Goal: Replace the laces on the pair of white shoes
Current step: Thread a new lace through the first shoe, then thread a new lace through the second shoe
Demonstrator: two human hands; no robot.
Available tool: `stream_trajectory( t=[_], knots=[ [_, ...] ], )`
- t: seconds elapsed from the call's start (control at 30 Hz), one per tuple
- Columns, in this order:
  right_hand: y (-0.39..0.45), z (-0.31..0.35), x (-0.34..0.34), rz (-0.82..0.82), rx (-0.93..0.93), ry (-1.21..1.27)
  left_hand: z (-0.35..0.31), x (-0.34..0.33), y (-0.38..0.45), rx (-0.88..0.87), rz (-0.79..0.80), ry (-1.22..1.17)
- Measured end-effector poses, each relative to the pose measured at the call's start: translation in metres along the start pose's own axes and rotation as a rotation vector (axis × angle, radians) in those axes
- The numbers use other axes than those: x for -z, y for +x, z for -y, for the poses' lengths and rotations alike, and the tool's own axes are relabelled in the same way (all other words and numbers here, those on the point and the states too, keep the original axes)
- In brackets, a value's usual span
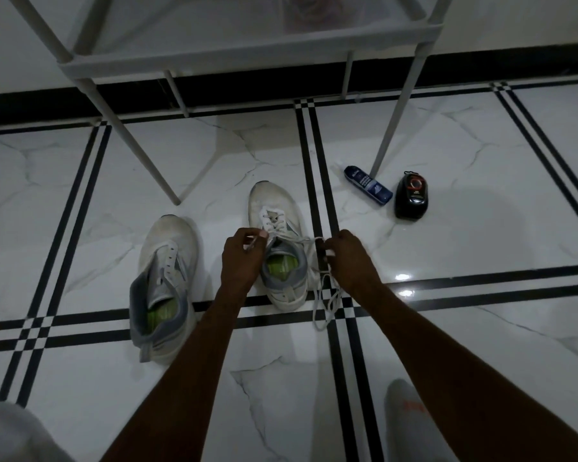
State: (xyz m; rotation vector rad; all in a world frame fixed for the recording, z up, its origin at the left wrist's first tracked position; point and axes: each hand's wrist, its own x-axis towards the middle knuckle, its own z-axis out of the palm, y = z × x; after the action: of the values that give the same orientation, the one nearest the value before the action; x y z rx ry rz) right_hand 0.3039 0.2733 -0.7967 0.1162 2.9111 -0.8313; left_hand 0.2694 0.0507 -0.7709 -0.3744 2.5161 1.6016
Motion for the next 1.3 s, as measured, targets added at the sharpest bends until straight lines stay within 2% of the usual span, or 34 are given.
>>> stream_trajectory(
  t=[0.1, 0.2, 0.27, 0.33, 0.4, 0.47, 0.57, 0.63, 0.7, 0.77, 0.87, 0.9, 1.0, 1.07, 1.2, 1.3],
  knots=[
    [0.006, -0.011, 0.006, -0.079, -0.098, 0.107, -0.005, 0.001, -0.001, -0.049, -0.06, 0.065],
    [0.009, -0.005, 0.036, -0.068, -0.157, 0.374, -0.021, 0.002, -0.001, -0.242, -0.133, 0.162],
    [0.012, 0.009, 0.062, 0.016, -0.107, 0.554, -0.046, -0.001, 0.0, -0.331, 0.004, 0.098],
    [0.015, 0.031, 0.091, 0.118, -0.05, 0.694, -0.077, -0.007, -0.003, -0.337, 0.274, 0.039],
    [0.016, 0.052, 0.117, 0.197, -0.015, 0.735, -0.1, -0.015, -0.005, -0.361, 0.47, 0.022],
    [0.019, 0.063, 0.135, 0.18, -0.003, 0.748, -0.112, -0.015, -0.005, -0.362, 0.512, 0.02],
    [0.025, 0.053, 0.145, -0.003, -0.04, 0.729, -0.117, 0.003, -0.002, -0.283, 0.453, 0.006],
    [0.03, 0.037, 0.145, -0.132, -0.102, 0.722, -0.113, 0.024, 0.002, -0.251, 0.423, -0.09],
    [0.035, 0.023, 0.14, -0.173, -0.181, 0.67, -0.109, 0.047, 0.005, -0.194, 0.39, -0.216],
    [0.039, 0.02, 0.132, -0.103, -0.197, 0.502, -0.11, 0.065, 0.008, -0.147, 0.358, -0.28],
    [0.036, 0.052, 0.12, -0.018, 0.061, 0.327, -0.118, 0.078, 0.007, -0.177, 0.372, -0.251],
    [0.036, 0.069, 0.115, 0.012, 0.155, 0.348, -0.122, 0.08, 0.005, -0.198, 0.385, -0.211],
    [0.037, 0.118, 0.107, 0.221, 0.286, 0.514, -0.131, 0.084, -0.001, -0.239, 0.365, -0.106],
    [0.041, 0.136, 0.104, 0.234, 0.33, 0.519, -0.13, 0.095, -0.001, -0.231, 0.313, -0.081],
    [0.059, 0.132, 0.097, 0.186, 0.216, 0.465, -0.112, 0.131, 0.007, -0.151, 0.192, -0.13],
    [0.075, 0.115, 0.081, 0.075, 0.098, 0.24, -0.091, 0.147, 0.012, -0.13, 0.142, -0.132]
  ],
)
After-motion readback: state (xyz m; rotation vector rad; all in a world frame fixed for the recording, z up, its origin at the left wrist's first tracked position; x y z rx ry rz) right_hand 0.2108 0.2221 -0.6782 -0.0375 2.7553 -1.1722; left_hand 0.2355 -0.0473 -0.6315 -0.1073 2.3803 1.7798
